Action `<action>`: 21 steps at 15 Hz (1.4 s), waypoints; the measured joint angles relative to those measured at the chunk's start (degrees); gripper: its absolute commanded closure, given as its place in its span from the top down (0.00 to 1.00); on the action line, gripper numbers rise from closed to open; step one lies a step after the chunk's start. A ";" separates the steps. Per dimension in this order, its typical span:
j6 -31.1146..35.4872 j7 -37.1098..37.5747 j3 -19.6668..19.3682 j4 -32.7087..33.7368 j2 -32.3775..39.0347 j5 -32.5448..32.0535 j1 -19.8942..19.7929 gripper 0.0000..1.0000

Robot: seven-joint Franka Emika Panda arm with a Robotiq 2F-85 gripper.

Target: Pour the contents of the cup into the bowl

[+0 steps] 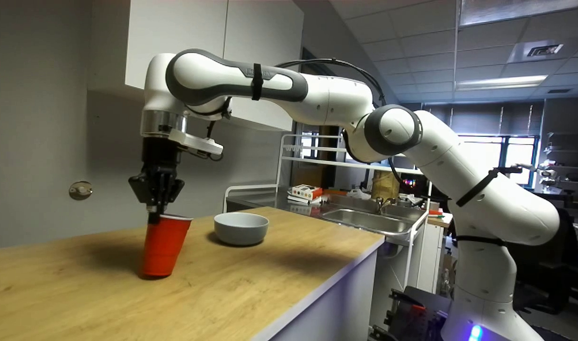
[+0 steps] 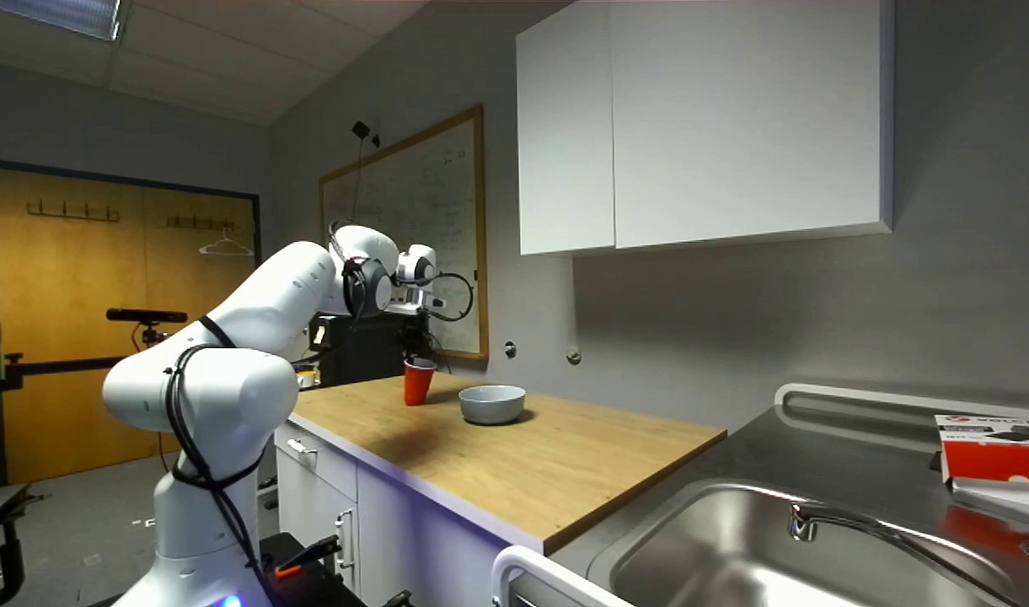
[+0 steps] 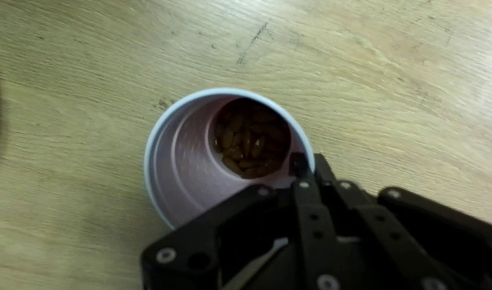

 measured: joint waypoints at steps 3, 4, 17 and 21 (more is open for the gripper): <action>0.10 0.47 0.00 0.14 0.00 0.00 -0.14 0.03; 0.20 0.64 0.00 0.26 0.00 0.00 -0.15 0.03; 7.04 3.13 -0.11 -0.62 -6.79 0.12 -4.56 0.02; 11.37 2.72 0.03 -6.25 -10.97 2.82 -8.31 0.02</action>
